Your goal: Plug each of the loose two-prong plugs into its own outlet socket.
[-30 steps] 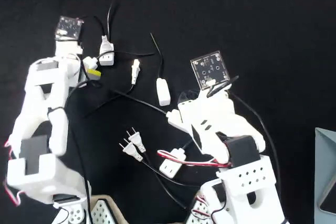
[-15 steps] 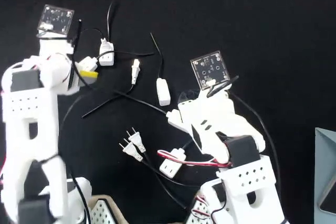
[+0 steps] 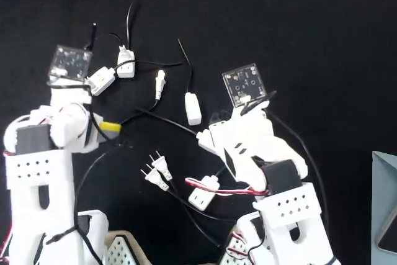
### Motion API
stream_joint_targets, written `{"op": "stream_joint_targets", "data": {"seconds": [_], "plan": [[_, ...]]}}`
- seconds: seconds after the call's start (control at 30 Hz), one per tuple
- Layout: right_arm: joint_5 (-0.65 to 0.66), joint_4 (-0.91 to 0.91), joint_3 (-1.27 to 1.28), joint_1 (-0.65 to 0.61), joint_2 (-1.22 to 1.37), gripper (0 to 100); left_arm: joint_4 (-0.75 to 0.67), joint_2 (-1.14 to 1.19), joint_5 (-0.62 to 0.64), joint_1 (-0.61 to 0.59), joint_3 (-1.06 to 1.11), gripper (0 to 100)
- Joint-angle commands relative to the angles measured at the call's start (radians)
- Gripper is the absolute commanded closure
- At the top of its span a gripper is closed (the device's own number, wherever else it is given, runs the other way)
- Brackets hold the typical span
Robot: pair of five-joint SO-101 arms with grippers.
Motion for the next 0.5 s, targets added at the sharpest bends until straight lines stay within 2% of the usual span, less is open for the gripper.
{"op": "stream_joint_targets", "data": {"seconds": [0.0, 0.17, 0.33, 0.47], "plan": [[-0.006, -0.021, -0.008, 0.008, -0.005, 93.5, -0.215, 0.048, -0.005, 0.027, 0.171, 64], [-0.006, -0.021, -0.004, 0.008, -0.005, 93.5, -0.341, 0.245, -0.051, 0.085, 0.214, 64], [-0.006, -0.021, -0.004, 0.008, -0.005, 93.5, -0.404, 0.497, -0.054, 0.084, 0.090, 67], [-0.005, -0.021, -0.004, 0.008, -0.005, 93.5, -0.399, 0.700, -0.054, 0.090, -0.045, 70]]}}
